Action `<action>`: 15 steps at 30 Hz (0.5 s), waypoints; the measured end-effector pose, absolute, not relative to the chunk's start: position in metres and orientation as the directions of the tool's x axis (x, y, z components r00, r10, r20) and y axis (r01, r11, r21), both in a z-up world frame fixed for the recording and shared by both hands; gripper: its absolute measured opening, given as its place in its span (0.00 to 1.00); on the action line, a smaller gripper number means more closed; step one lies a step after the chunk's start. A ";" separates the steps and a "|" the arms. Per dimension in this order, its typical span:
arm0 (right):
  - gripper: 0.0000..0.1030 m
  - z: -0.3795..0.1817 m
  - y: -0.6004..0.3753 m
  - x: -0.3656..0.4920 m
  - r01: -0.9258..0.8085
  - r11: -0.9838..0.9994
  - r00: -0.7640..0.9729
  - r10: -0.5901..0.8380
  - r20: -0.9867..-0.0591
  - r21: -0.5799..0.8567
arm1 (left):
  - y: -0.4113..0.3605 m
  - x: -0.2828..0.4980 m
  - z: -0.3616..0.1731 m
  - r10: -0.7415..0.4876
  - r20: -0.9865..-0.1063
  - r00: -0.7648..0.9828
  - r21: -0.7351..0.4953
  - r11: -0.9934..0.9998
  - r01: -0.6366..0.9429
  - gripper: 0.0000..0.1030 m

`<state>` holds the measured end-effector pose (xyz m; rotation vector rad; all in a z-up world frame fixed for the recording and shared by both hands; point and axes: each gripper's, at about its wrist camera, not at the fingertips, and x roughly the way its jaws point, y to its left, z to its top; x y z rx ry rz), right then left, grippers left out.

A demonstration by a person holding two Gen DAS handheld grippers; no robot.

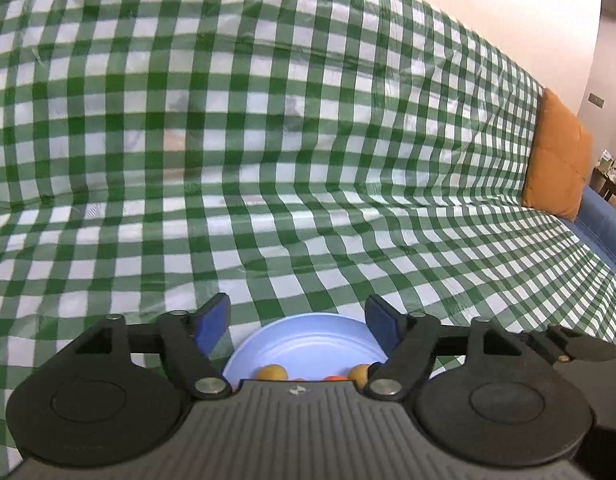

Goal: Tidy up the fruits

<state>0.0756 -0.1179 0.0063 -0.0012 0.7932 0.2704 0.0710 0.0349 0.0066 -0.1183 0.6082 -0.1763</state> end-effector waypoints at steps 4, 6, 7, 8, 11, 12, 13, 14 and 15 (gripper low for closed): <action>0.99 0.011 -0.119 0.075 -0.224 0.970 0.684 0.222 -0.694 0.090 | 0.042 0.063 0.009 -0.165 -0.539 0.826 -0.142 0.984 0.103 0.83; 0.99 0.012 -0.121 0.074 -0.212 0.974 0.690 0.207 -0.694 0.081 | 0.046 0.061 0.009 -0.141 -0.542 0.828 -0.143 0.987 0.075 0.84; 0.99 0.012 -0.121 0.074 -0.205 0.976 0.691 0.200 -0.694 0.077 | 0.048 0.061 0.009 -0.136 -0.545 0.827 -0.146 0.987 0.066 0.84; 0.99 0.012 -0.122 0.074 -0.199 0.977 0.693 0.193 -0.695 0.073 | 0.050 0.060 0.010 -0.130 -0.548 0.826 -0.146 0.988 0.059 0.84; 0.99 0.012 -0.121 0.073 -0.176 0.982 0.698 0.173 -0.695 0.067 | 0.054 0.059 0.011 -0.124 -0.554 0.823 -0.143 0.988 0.053 0.84; 0.99 0.012 -0.121 0.073 -0.169 0.983 0.701 0.167 -0.693 0.066 | 0.055 0.059 0.012 -0.119 -0.559 0.821 -0.139 0.989 0.049 0.84; 0.99 0.012 -0.121 0.073 -0.161 0.985 0.705 0.161 -0.691 0.065 | 0.056 0.059 0.011 -0.108 -0.567 0.817 -0.134 0.990 0.037 0.84; 0.99 0.012 -0.122 0.073 -0.155 0.986 0.707 0.154 -0.691 0.062 | 0.057 0.058 0.010 -0.099 -0.576 0.812 -0.134 0.991 0.026 0.84; 0.99 0.011 -0.122 0.073 -0.149 0.987 0.706 0.147 -0.693 0.058 | 0.059 0.057 0.010 -0.100 -0.586 0.804 -0.140 0.990 0.021 0.84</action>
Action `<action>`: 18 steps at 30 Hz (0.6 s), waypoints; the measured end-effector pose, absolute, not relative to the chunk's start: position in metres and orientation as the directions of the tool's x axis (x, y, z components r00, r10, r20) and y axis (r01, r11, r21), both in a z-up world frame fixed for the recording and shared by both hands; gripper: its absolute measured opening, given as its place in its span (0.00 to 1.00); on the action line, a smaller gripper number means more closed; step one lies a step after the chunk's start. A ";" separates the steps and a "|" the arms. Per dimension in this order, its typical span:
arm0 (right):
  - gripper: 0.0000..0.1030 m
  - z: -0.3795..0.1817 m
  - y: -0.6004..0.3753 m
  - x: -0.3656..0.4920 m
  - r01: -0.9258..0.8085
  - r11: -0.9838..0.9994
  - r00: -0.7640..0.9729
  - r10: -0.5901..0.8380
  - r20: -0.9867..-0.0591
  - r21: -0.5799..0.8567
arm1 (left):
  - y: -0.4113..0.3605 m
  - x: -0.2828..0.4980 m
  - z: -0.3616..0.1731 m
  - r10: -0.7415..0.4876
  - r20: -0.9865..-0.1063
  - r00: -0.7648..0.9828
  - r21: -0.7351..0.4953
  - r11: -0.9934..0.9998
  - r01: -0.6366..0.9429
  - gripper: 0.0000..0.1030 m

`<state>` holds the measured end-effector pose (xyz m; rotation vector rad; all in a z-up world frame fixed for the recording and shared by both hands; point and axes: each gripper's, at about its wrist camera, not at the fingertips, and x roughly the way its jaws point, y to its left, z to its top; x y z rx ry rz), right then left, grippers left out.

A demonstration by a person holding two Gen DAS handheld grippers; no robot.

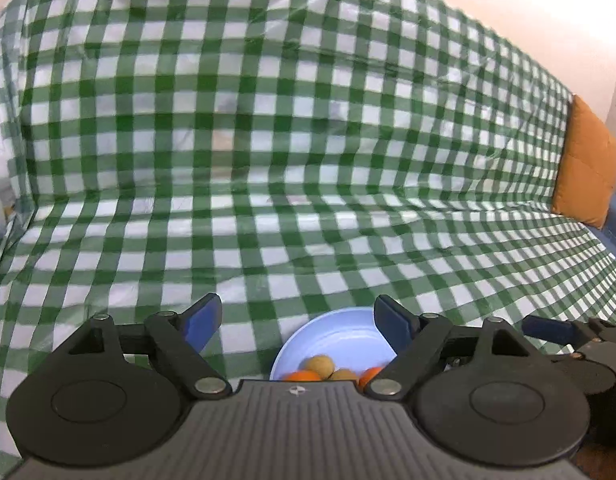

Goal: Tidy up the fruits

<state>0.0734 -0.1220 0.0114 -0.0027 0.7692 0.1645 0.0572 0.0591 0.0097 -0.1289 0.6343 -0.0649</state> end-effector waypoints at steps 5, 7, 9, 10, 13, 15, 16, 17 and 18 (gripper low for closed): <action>0.99 0.006 -0.124 0.076 -0.120 0.992 0.676 0.108 -0.729 0.035 | 0.064 0.052 0.001 -0.083 -0.646 0.759 -0.146 0.989 -0.016 0.98; 0.99 0.003 -0.125 0.077 -0.110 0.994 0.650 0.091 -0.754 0.025 | 0.063 0.047 -0.004 -0.051 -0.671 0.739 -0.116 0.993 -0.037 0.99; 0.99 0.001 -0.129 0.077 -0.101 0.995 0.621 0.082 -0.780 0.024 | 0.063 0.043 -0.009 -0.049 -0.696 0.716 -0.110 0.993 -0.039 0.99; 0.99 0.000 -0.130 0.077 -0.098 0.995 0.607 0.083 -0.790 0.029 | 0.064 0.042 -0.011 -0.053 -0.710 0.702 -0.112 0.993 -0.038 0.99; 0.99 0.000 -0.135 0.077 -0.089 0.995 0.575 0.092 -0.813 0.049 | 0.067 0.040 -0.017 -0.039 -0.740 0.672 -0.096 0.994 -0.048 0.99; 0.99 0.002 -0.138 0.075 -0.093 0.994 0.565 0.099 -0.819 0.056 | 0.070 0.038 -0.021 -0.020 -0.758 0.652 -0.084 0.994 -0.067 1.00; 0.99 0.002 -0.138 0.073 -0.095 0.994 0.564 0.100 -0.819 0.056 | 0.071 0.038 -0.023 -0.017 -0.766 0.643 -0.085 0.994 -0.075 1.00; 0.99 0.004 -0.139 0.072 -0.103 0.993 0.563 0.103 -0.820 0.053 | 0.072 0.038 -0.025 -0.016 -0.777 0.629 -0.086 0.993 -0.081 1.00; 0.99 0.004 -0.138 0.070 -0.110 0.993 0.561 0.103 -0.821 0.049 | 0.072 0.037 -0.026 -0.016 -0.786 0.618 -0.086 0.993 -0.083 1.00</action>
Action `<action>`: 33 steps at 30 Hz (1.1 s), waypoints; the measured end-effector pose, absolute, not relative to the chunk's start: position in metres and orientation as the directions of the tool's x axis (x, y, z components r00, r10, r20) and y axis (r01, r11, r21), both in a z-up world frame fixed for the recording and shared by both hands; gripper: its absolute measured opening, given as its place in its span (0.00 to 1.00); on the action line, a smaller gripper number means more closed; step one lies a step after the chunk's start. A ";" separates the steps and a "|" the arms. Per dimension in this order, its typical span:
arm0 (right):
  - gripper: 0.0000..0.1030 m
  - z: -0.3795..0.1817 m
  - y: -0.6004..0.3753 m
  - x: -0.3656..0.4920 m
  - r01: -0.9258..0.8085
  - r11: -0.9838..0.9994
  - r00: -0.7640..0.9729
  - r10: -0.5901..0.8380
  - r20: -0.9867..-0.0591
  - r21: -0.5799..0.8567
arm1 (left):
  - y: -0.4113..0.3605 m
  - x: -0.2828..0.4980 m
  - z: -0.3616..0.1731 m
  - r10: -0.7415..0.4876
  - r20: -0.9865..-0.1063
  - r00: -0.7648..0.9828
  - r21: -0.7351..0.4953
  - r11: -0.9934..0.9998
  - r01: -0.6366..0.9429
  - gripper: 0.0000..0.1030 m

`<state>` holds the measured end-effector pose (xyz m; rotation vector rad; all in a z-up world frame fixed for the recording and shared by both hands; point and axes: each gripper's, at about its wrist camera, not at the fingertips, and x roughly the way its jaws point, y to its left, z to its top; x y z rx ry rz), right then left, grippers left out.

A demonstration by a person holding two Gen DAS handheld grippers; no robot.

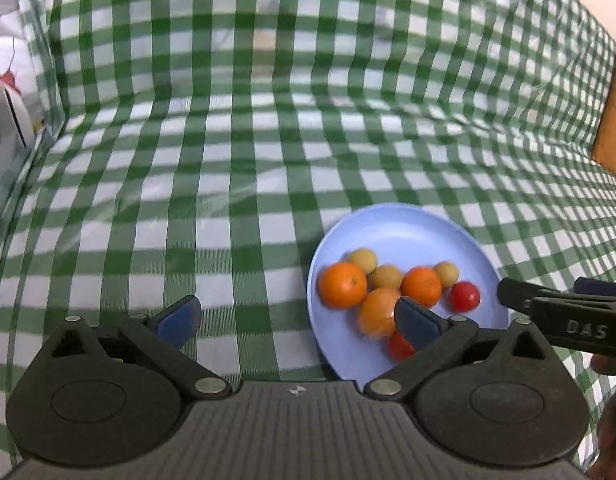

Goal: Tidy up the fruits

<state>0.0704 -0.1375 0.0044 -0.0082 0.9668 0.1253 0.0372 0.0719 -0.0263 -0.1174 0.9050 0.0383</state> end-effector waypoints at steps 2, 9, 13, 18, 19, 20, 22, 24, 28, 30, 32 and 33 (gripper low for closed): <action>0.99 0.005 -0.138 0.067 -0.131 0.991 0.558 0.102 -0.823 0.034 | 0.070 0.036 -0.029 -0.012 -0.799 0.601 -0.077 0.994 -0.082 0.99; 0.99 0.004 -0.137 0.064 -0.146 0.989 0.545 0.084 -0.834 0.005 | 0.053 0.043 -0.037 0.005 -0.811 0.585 -0.041 0.997 -0.065 0.99; 0.99 0.003 -0.136 0.062 -0.145 0.989 0.543 0.075 -0.837 -0.006 | 0.048 0.047 -0.040 0.006 -0.816 0.578 -0.038 0.997 -0.065 0.99; 0.99 0.002 -0.132 0.061 -0.162 0.987 0.537 0.074 -0.840 -0.016 | 0.048 0.048 -0.042 0.003 -0.819 0.574 -0.038 0.997 -0.060 1.00; 0.99 0.002 -0.132 0.061 -0.164 0.986 0.538 0.072 -0.840 -0.021 | 0.047 0.049 -0.042 0.004 -0.819 0.574 -0.039 0.997 -0.061 0.99; 0.99 0.001 -0.132 0.061 -0.167 0.986 0.540 0.070 -0.839 -0.025 | 0.047 0.049 -0.042 0.003 -0.820 0.573 -0.040 0.997 -0.062 0.99; 0.99 0.000 -0.132 0.062 -0.169 0.985 0.539 0.067 -0.840 -0.030 | 0.047 0.050 -0.043 -0.001 -0.822 0.570 -0.044 0.997 -0.062 0.99; 0.99 0.000 -0.132 0.062 -0.169 0.985 0.538 0.069 -0.840 -0.028 | 0.048 0.048 -0.041 -0.002 -0.822 0.570 -0.045 0.997 -0.061 0.99; 0.99 -0.001 -0.133 0.063 -0.171 0.985 0.539 0.065 -0.840 -0.033 | 0.047 0.049 -0.043 -0.007 -0.826 0.564 -0.048 0.997 -0.058 0.99; 0.99 -0.002 -0.134 0.064 -0.170 0.985 0.539 0.063 -0.840 -0.036 | 0.046 0.050 -0.044 -0.008 -0.828 0.561 -0.050 0.997 -0.060 0.99; 0.99 -0.002 -0.134 0.064 -0.169 0.985 0.539 0.063 -0.840 -0.035 | 0.045 0.051 -0.044 -0.008 -0.826 0.563 -0.051 0.997 -0.060 0.99; 0.99 -0.003 -0.134 0.064 -0.170 0.985 0.538 0.063 -0.841 -0.035 | 0.044 0.051 -0.045 -0.007 -0.825 0.564 -0.049 0.997 -0.060 1.00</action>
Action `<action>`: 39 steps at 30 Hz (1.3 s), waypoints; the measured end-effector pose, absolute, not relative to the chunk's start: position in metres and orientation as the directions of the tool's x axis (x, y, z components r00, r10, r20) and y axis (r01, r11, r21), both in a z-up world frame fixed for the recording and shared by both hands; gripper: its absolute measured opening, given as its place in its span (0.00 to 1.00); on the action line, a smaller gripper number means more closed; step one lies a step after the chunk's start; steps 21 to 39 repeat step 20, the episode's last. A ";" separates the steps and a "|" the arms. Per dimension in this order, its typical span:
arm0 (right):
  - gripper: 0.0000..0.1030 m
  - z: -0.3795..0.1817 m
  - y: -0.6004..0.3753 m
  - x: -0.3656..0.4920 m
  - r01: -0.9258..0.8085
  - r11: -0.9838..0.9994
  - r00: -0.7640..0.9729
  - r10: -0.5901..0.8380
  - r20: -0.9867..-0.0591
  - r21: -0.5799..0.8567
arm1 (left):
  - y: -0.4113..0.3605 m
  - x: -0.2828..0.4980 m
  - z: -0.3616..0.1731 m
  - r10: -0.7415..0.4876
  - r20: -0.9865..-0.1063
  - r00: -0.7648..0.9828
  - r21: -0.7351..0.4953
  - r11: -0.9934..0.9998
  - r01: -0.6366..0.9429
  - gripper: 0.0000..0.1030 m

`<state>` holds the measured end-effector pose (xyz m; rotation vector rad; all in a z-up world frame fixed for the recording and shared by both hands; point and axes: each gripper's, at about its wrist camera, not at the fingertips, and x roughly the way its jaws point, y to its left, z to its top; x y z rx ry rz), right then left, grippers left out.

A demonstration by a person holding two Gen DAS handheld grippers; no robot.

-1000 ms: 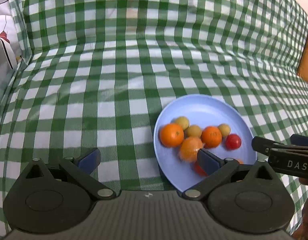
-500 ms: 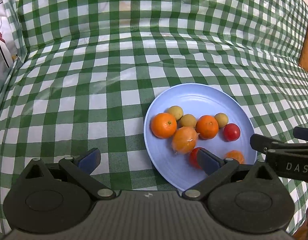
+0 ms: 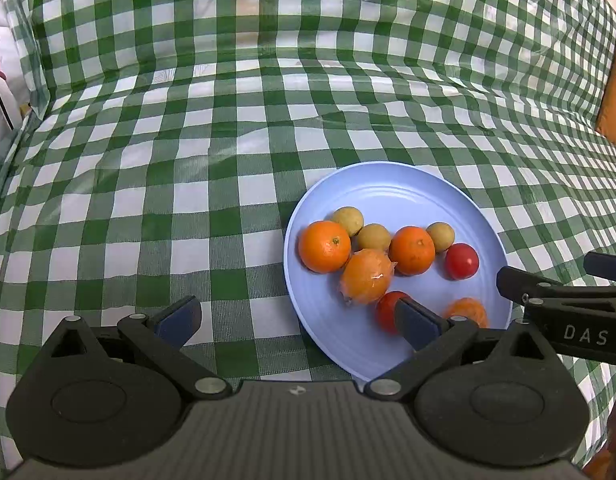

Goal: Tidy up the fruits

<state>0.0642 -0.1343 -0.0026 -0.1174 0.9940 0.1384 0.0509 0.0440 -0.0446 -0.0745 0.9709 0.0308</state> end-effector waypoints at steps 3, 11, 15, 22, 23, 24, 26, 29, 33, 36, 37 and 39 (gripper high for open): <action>0.99 -0.002 -0.134 0.065 -0.171 0.985 0.537 0.061 -0.842 -0.038 | 0.044 0.052 -0.045 -0.008 -0.826 0.564 -0.051 0.997 -0.060 0.99; 0.99 -0.003 -0.136 0.066 -0.169 0.985 0.535 0.055 -0.843 -0.043 | 0.042 0.052 -0.044 -0.024 -0.818 0.575 -0.055 0.998 -0.036 1.00; 0.99 -0.003 -0.134 0.066 -0.169 0.985 0.533 0.055 -0.844 -0.043 | 0.042 0.052 -0.045 -0.027 -0.817 0.576 -0.053 0.998 -0.027 1.00; 0.99 -0.003 -0.136 0.067 -0.173 0.984 0.537 0.066 -0.841 -0.033 | 0.042 0.052 -0.044 -0.027 -0.811 0.585 -0.051 0.998 -0.024 1.00; 0.99 -0.003 -0.136 0.067 -0.173 0.984 0.537 0.066 -0.841 -0.033 | 0.042 0.052 -0.044 -0.027 -0.811 0.585 -0.051 0.998 -0.024 1.00; 0.99 -0.003 -0.136 0.067 -0.173 0.984 0.537 0.066 -0.841 -0.033 | 0.042 0.052 -0.044 -0.027 -0.811 0.585 -0.051 0.998 -0.024 1.00; 0.99 -0.003 -0.136 0.067 -0.173 0.984 0.537 0.066 -0.841 -0.033 | 0.042 0.052 -0.044 -0.027 -0.811 0.585 -0.051 0.998 -0.024 1.00; 0.99 -0.003 -0.136 0.067 -0.173 0.984 0.537 0.066 -0.841 -0.033 | 0.042 0.052 -0.044 -0.027 -0.811 0.585 -0.051 0.998 -0.024 1.00; 0.99 -0.003 -0.136 0.067 -0.173 0.984 0.537 0.066 -0.841 -0.033 | 0.042 0.052 -0.044 -0.027 -0.811 0.585 -0.051 0.998 -0.024 1.00; 0.99 -0.003 -0.136 0.067 -0.173 0.984 0.537 0.066 -0.841 -0.033 | 0.042 0.052 -0.044 -0.027 -0.811 0.585 -0.051 0.998 -0.024 1.00; 0.99 -0.003 -0.136 0.067 -0.173 0.984 0.537 0.066 -0.841 -0.033 | 0.042 0.052 -0.044 -0.027 -0.811 0.585 -0.051 0.998 -0.024 1.00; 0.99 -0.003 -0.136 0.067 -0.173 0.984 0.537 0.066 -0.841 -0.033 | 0.042 0.052 -0.044 -0.027 -0.811 0.585 -0.051 0.998 -0.024 1.00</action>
